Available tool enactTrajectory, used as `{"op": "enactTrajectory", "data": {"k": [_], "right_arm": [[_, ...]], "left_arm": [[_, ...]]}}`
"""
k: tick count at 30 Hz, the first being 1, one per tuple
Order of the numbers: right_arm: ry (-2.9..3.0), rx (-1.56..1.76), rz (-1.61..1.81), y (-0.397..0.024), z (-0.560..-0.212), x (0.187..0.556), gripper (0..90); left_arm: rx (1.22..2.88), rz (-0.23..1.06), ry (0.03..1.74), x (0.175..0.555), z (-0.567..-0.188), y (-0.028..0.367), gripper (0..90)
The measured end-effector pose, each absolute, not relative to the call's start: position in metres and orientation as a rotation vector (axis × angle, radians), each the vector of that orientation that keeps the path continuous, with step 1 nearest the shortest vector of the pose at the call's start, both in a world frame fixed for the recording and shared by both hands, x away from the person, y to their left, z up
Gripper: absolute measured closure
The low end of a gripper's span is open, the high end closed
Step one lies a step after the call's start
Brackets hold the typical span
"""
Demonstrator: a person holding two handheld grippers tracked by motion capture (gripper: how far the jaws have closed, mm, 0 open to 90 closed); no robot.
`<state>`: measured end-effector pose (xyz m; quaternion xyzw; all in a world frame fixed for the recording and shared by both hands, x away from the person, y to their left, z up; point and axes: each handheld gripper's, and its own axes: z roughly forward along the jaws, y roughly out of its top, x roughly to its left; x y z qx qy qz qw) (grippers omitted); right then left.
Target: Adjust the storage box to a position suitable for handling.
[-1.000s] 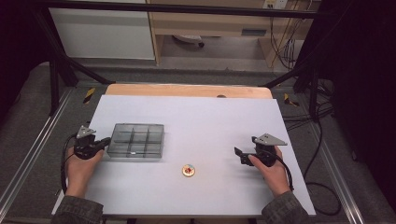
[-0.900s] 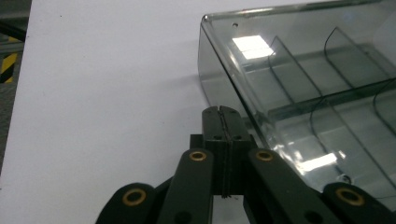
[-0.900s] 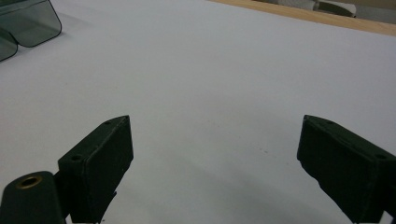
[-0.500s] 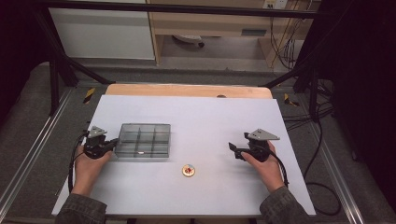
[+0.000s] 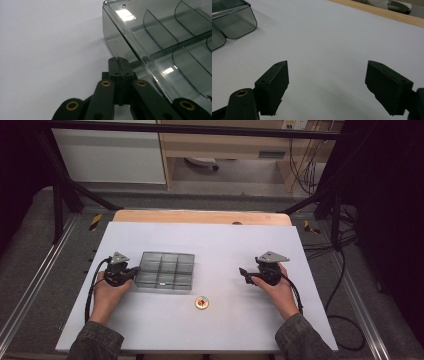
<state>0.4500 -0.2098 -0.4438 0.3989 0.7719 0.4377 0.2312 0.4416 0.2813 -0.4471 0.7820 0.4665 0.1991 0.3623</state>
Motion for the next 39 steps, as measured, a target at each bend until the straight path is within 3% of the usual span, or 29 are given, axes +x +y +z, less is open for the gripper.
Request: {"op": "enactTrajectory", "data": {"k": [4, 7, 8, 10, 11, 14, 21, 39], "right_arm": [[2.111, 1.120, 1.200, -0.211, -0.443, 0.455, 25.7], [2.111, 1.114, 1.188, -0.211, -0.443, 0.458, 37.7], [2.116, 1.099, 1.175, -0.211, -0.443, 0.459, 46.7], [2.115, 1.087, 1.163, -0.210, -0.444, 0.459, 55.6], [2.115, 1.087, 1.163, -0.210, -0.444, 0.459, 55.6], [2.130, 1.064, 1.152, -0.210, -0.446, 0.459, 69.1], [2.163, 1.043, 1.140, -0.208, -0.449, 0.461, 87.1], [2.236, 1.022, 1.139, -0.196, -0.451, 0.474, 90.0]], "left_arm": [[2.029, 0.499, 1.171, 0.444, -0.447, 0.270, 90.0], [2.037, 0.490, 1.154, 0.445, -0.447, 0.261, 90.0], [2.044, 0.490, 1.144, 0.445, -0.447, 0.258, 90.0], [2.054, 0.486, 1.130, 0.445, -0.447, 0.252, 90.0], [2.058, 0.483, 1.124, 0.445, -0.447, 0.250, 90.0], [2.065, 0.480, 1.108, 0.444, -0.447, 0.244, 90.0], [2.073, 0.458, 1.082, 0.444, -0.447, 0.232, 90.0], [2.109, 0.404, 1.008, 0.445, -0.451, 0.188, 90.0]]}}
